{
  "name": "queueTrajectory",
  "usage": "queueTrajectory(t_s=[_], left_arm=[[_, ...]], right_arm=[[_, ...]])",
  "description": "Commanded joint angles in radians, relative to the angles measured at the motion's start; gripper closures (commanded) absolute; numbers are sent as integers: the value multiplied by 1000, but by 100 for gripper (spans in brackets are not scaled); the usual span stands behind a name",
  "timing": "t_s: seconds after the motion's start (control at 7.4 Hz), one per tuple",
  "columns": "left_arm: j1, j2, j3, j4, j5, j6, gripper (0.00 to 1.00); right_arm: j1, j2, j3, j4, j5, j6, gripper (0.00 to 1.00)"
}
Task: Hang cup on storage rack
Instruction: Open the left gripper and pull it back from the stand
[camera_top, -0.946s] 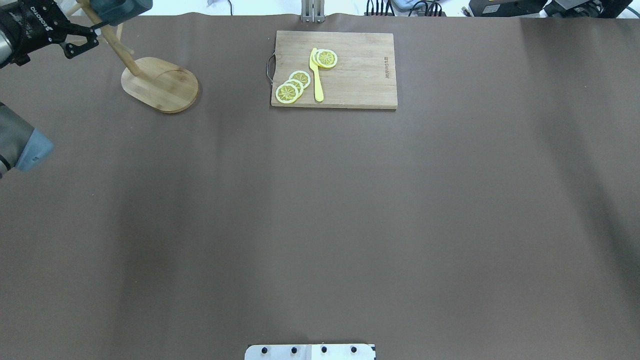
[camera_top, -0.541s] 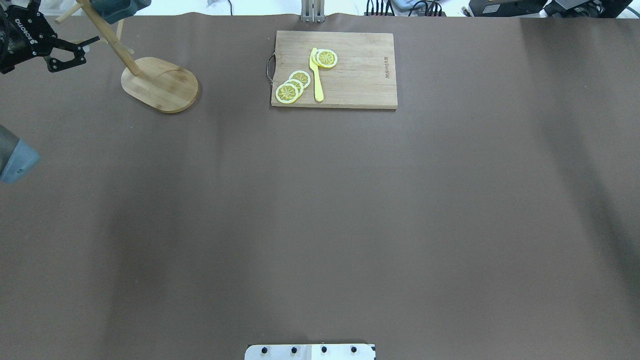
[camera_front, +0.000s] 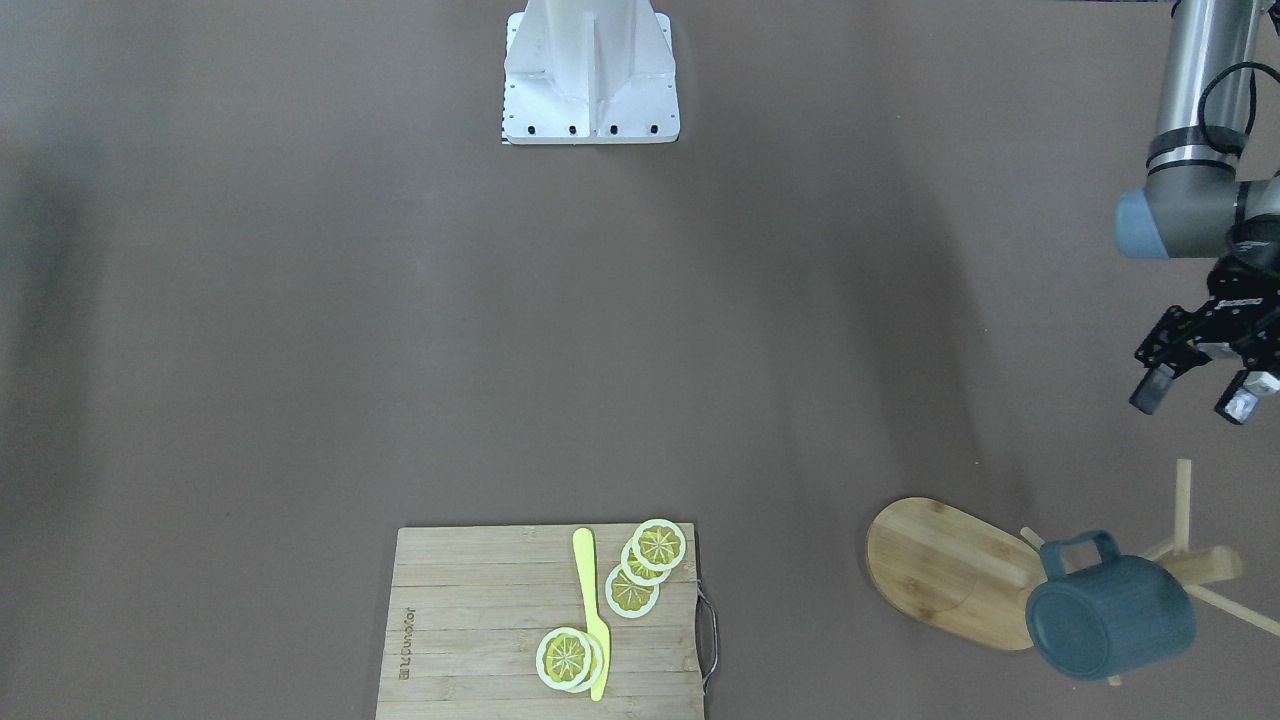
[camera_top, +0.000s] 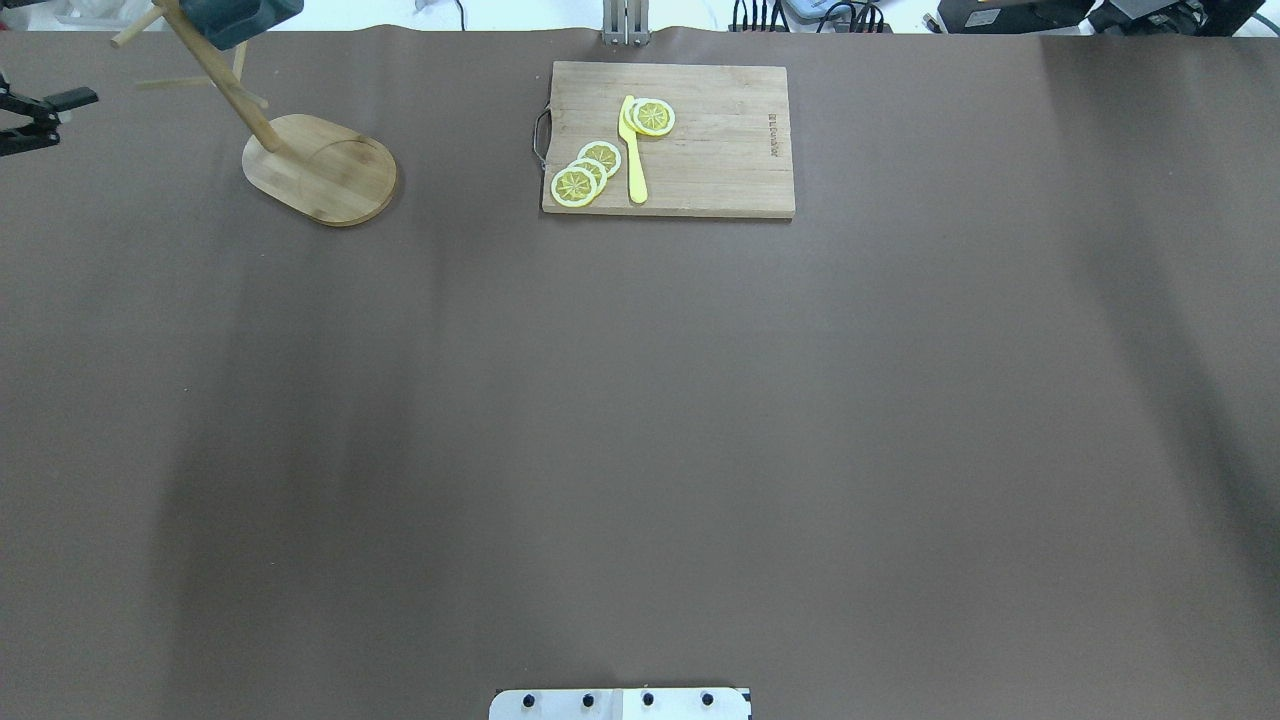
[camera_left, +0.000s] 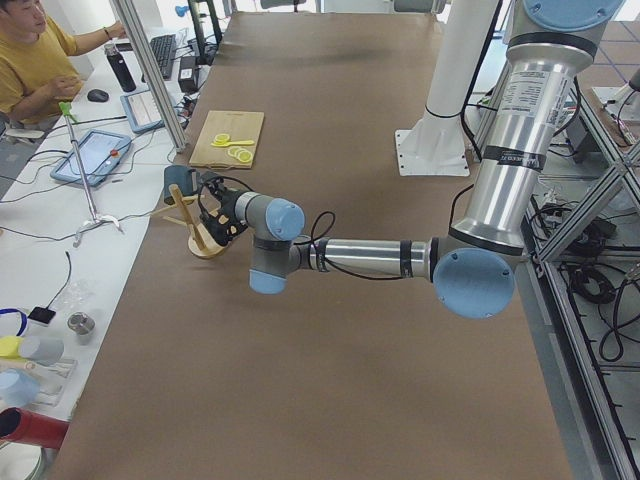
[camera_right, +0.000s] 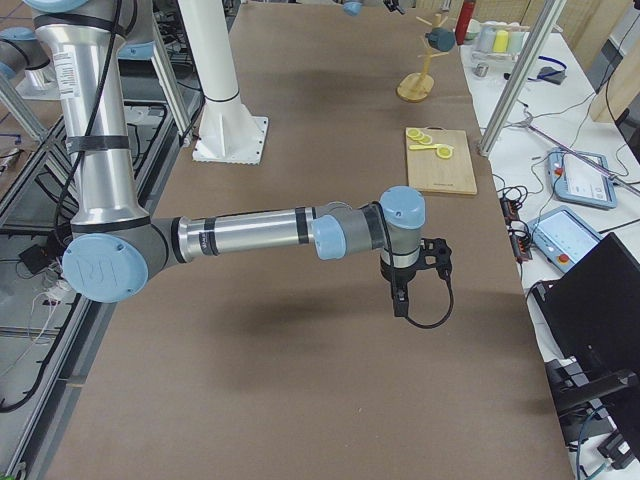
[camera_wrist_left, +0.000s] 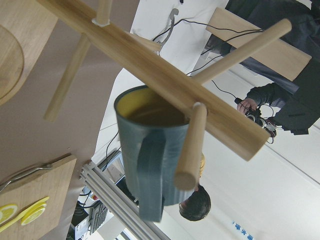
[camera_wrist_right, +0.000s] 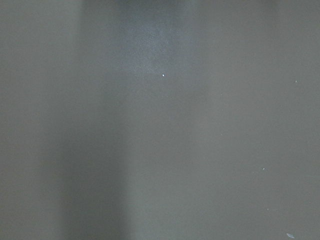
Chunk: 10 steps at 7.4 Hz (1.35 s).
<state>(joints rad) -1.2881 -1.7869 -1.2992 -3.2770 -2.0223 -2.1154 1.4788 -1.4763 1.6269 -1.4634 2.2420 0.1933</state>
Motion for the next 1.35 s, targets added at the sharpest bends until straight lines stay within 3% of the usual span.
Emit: queueTrajectory(t_s=[0.0, 0.27, 0.68, 0.95, 1.22], left_arm=[[-101, 29, -3, 158, -61, 501, 1], [-123, 66, -6, 291, 28, 995, 1], [-129, 96, -6, 414, 137, 1491, 1], [-132, 124, -119, 682, 91, 1559, 1], [-137, 133, -158, 839, -143, 1569, 1]], right_arm=[[0, -1, 1, 0, 5, 0, 0], [0, -1, 1, 0, 7, 0, 0], [0, 1, -1, 0, 4, 0, 0], [0, -1, -2, 0, 8, -2, 0], [0, -9, -7, 0, 10, -2, 0]])
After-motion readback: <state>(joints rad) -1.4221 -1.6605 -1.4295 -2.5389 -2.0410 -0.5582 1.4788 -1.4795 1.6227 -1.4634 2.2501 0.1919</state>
